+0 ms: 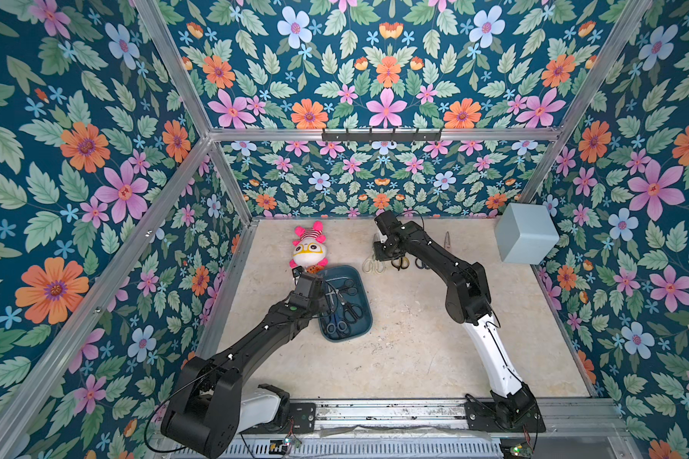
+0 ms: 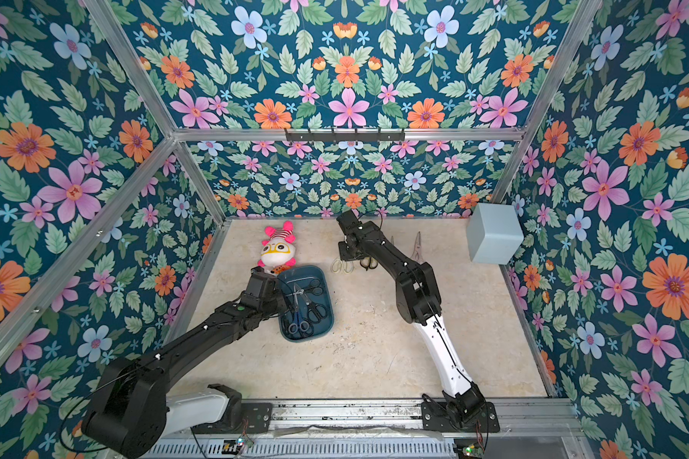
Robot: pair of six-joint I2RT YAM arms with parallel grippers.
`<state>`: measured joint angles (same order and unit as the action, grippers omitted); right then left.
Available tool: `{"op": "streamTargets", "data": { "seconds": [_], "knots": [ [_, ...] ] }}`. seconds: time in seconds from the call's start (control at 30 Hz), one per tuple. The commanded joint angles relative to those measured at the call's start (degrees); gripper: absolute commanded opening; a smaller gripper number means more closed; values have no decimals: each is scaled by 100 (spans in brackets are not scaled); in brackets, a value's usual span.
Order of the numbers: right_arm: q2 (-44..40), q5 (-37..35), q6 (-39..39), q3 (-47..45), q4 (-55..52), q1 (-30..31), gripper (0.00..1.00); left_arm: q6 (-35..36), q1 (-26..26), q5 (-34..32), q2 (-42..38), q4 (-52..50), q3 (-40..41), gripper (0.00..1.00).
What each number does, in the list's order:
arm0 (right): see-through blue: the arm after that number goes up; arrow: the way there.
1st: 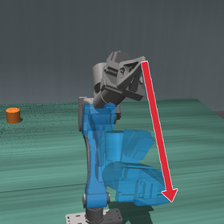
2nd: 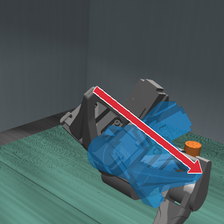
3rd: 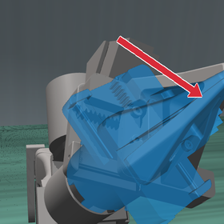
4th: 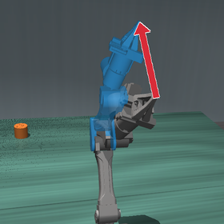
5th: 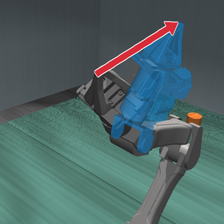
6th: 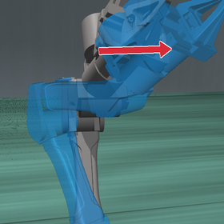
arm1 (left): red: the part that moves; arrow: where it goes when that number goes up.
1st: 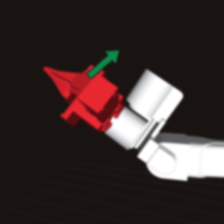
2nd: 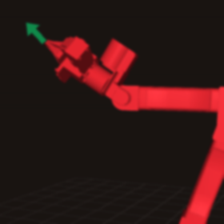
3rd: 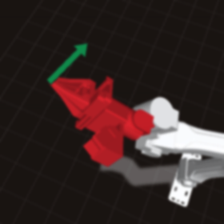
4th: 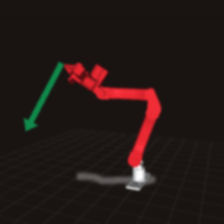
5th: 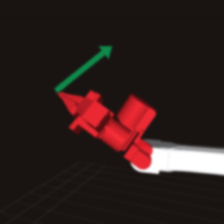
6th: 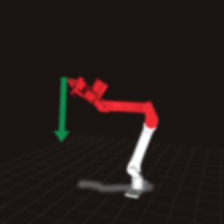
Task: Take the scissors out of the storage box
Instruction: Pick up the storage box at the center of the board, then pick up the scissors from the storage box.
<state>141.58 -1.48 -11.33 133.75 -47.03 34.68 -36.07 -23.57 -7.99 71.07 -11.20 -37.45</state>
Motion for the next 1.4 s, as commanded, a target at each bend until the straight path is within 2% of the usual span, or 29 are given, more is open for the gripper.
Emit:
{"op": "streamTargets", "data": {
  "seconds": [0.0,0.27,0.53,0.83,1.07,1.37],
  "knots": [
    [-301,-37,-20,-7,71,71,30,-65,3,-144,10,137,-67,0],
    [-1176,147,95,-778,123,734,30,-189,9,-124,175,31,-228,0],
    [-1792,226,-148,-1905,354,1552,31,-322,6,-193,162,39,-210,0],
    [-2102,748,-429,-3273,1022,1912,32,-366,11,-221,118,57,-150,0],
    [-1894,877,-425,-3435,1266,1968,33,-383,11,-220,118,48,-140,0],
    [-1573,600,-361,-3331,1095,1993,34,-408,6,-214,90,48,-151,0]
  ]
}}
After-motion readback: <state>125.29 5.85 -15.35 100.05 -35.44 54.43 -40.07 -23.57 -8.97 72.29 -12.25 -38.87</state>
